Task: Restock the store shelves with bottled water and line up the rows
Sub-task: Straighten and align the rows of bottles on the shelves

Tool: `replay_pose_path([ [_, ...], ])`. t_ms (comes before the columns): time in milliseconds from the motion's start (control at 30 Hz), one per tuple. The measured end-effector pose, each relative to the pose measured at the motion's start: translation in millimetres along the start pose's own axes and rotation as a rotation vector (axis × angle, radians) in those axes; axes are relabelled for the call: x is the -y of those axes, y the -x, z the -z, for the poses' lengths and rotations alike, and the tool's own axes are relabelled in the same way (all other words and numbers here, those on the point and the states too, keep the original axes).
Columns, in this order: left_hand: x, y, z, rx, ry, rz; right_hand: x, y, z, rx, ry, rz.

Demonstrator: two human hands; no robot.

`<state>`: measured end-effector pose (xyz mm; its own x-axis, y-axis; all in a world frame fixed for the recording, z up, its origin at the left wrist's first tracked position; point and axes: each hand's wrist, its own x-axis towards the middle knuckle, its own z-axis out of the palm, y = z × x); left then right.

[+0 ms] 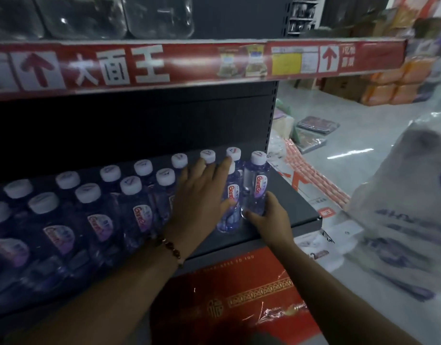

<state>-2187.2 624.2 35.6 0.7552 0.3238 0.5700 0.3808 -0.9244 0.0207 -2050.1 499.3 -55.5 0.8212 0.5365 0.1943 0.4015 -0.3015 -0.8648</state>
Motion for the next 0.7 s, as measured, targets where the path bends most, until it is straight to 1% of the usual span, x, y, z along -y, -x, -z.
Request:
replay_pose_path([
  [67, -1, 0, 1, 0.009, 0.006, 0.009, 2, -3, 3, 0.028, 0.005, -0.013],
  [233, -1, 2, -4, -0.043, -0.007, 0.015, -14, -2, 14, 0.098, -0.064, -0.003],
  [400, -1, 1, -3, 0.001, -0.008, 0.036, -16, 0, 22, 0.175, -0.116, -0.008],
  [500, -4, 1, -2, -0.017, -0.026, 0.036, -13, -2, 26, 0.208, -0.111, -0.023],
  [633, -2, 2, 0, -0.004, -0.022, 0.019, -6, -5, 33, 0.307, -0.168, -0.001],
  [667, -1, 2, 3, 0.016, -0.006, 0.003, -2, -4, 35, 0.284, -0.175, 0.009],
  [700, 0, 3, 6, 0.036, 0.026, -0.012, 3, -2, 38, 0.219, -0.161, 0.041],
])
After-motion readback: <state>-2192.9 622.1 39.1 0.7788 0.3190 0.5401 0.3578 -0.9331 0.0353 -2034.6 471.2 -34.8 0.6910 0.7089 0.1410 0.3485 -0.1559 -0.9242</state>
